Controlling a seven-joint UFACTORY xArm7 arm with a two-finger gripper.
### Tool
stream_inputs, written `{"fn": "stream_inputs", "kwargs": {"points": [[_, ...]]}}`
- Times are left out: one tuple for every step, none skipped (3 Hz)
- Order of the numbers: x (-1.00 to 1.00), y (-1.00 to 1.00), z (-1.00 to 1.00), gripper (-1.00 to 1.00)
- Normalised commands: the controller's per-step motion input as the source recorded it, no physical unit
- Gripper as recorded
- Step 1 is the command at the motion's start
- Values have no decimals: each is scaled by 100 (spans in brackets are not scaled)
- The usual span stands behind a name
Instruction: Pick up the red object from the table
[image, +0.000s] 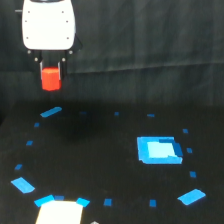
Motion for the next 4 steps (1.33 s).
{"fn": "stream_inputs", "kwargs": {"points": [[16, -14, -8, -94], [20, -23, 55, -65], [0, -12, 3, -100], [5, -26, 46, -100]]}}
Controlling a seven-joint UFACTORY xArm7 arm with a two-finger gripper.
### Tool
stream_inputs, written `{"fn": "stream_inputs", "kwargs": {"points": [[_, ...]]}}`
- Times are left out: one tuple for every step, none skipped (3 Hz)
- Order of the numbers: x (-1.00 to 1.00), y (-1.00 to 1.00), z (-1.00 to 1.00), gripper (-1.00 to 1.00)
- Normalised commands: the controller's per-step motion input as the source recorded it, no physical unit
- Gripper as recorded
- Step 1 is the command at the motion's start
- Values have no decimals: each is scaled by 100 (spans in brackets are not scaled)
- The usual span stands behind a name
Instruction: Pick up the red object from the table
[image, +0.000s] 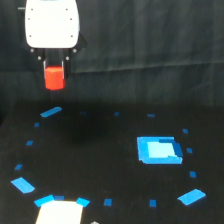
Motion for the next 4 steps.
{"fn": "stream_inputs", "kwargs": {"points": [[5, -24, 49, -100], [38, -48, 15, -98], [17, -12, 21, -58], [-11, 40, 45, -94]]}}
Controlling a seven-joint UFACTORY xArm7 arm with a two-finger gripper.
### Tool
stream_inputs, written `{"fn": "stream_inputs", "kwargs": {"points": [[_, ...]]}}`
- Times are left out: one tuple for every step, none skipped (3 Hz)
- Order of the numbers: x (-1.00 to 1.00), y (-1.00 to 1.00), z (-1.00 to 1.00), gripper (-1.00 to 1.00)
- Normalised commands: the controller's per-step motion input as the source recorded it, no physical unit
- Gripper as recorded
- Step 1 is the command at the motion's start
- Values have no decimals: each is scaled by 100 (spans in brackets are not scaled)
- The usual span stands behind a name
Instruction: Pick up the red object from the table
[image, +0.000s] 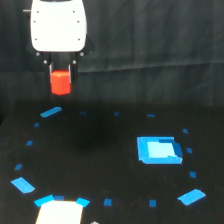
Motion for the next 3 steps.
{"fn": "stream_inputs", "kwargs": {"points": [[-36, -15, 47, -99], [15, -31, 66, -93], [11, -32, 59, -100]]}}
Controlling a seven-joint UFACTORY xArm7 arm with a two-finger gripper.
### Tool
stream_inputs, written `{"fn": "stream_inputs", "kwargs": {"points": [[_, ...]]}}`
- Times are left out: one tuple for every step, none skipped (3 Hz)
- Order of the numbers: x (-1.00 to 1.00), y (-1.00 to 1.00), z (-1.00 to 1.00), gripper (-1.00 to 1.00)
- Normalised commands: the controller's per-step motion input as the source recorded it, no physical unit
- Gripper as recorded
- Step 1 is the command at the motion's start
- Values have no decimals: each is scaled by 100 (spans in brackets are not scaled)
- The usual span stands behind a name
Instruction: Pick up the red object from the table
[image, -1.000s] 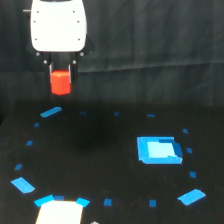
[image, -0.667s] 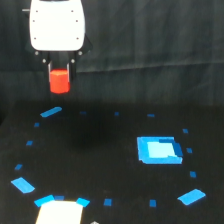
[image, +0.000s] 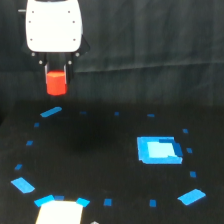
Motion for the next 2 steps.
{"fn": "stream_inputs", "kwargs": {"points": [[13, -9, 48, -82], [-11, 32, 57, -100]]}}
